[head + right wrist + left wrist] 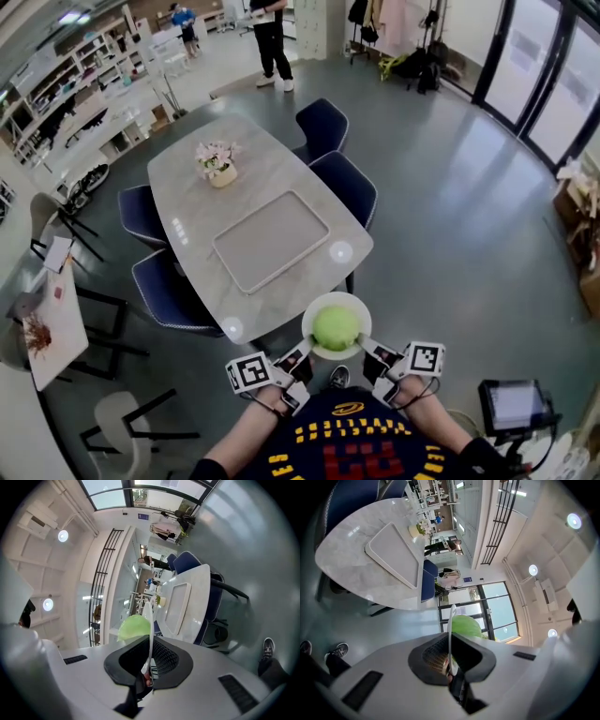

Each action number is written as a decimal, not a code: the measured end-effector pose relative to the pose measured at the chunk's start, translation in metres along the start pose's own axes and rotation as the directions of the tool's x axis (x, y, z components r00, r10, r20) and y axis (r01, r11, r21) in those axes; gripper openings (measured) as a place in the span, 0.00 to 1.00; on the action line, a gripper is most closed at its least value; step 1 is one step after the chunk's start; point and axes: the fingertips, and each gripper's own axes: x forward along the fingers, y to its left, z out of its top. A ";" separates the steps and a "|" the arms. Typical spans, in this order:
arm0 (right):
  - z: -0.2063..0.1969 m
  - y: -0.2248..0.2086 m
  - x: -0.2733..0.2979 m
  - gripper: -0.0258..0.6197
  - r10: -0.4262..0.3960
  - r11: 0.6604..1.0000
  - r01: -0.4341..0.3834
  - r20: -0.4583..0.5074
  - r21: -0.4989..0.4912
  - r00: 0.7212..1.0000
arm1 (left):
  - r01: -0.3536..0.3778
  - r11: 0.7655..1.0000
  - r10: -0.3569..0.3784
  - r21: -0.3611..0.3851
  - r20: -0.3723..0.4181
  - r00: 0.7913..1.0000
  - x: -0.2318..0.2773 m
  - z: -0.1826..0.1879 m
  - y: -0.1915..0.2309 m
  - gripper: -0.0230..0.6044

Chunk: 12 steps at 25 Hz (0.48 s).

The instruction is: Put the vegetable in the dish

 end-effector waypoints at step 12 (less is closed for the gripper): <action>0.041 -0.013 0.009 0.07 0.059 0.998 -0.062 -0.115 -0.020 0.992 | -0.046 0.999 0.048 -0.025 0.106 0.993 0.032 0.004 0.003 0.06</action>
